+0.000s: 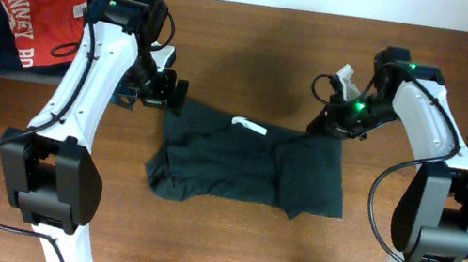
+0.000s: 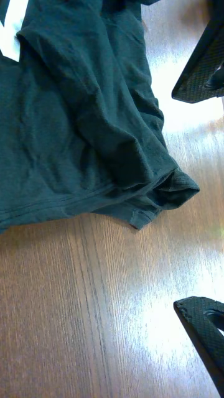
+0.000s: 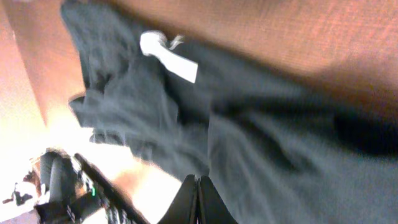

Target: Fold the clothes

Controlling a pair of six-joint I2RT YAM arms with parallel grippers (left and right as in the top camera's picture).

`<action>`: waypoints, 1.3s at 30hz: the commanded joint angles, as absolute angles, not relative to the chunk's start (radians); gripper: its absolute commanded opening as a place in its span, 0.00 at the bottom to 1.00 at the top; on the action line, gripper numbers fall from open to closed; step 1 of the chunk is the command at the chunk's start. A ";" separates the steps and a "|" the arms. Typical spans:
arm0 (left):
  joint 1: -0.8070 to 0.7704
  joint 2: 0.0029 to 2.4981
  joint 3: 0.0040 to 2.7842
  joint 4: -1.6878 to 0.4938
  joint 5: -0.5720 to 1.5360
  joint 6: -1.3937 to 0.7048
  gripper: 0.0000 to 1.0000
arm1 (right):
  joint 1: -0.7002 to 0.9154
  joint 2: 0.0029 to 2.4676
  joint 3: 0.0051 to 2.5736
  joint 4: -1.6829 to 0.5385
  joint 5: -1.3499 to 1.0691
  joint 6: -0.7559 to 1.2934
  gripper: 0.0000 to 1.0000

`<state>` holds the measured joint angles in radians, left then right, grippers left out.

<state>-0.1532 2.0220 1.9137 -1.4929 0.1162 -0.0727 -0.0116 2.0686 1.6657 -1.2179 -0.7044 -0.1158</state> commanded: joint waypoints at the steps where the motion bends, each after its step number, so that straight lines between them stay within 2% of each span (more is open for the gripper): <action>1: -0.155 2.016 1.912 -1.494 0.116 -0.075 0.99 | -0.032 2.051 1.652 -1.293 -0.707 -0.282 0.04; 7: -0.155 2.016 1.912 -1.493 0.116 -0.075 0.99 | -0.041 2.051 1.462 -1.304 -0.836 -0.466 0.04; 16: -0.154 2.016 1.912 -1.495 0.116 -0.075 0.99 | -0.041 2.051 1.054 -0.926 -1.081 -0.489 0.04; 20: -0.155 2.016 1.912 -1.495 0.116 -0.075 0.99 | -0.044 2.051 0.996 -0.830 -1.089 -0.473 0.04; 23: -0.155 2.016 1.912 -1.498 0.116 -0.075 0.99 | -0.059 2.044 1.028 -0.855 -1.090 -0.473 0.04; 31: -0.161 2.016 1.912 -1.501 0.116 -0.075 0.99 | -0.103 1.938 1.159 -1.091 -1.092 -0.474 0.04; 39: -0.161 2.016 1.912 -1.485 0.116 -0.075 0.99 | -0.095 1.869 1.147 -1.185 -1.086 -0.527 0.04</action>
<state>-0.1570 2.0220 1.9129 -1.4914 0.1162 -0.0727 -0.1013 1.8744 1.1530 -1.1843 -1.0687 -0.4934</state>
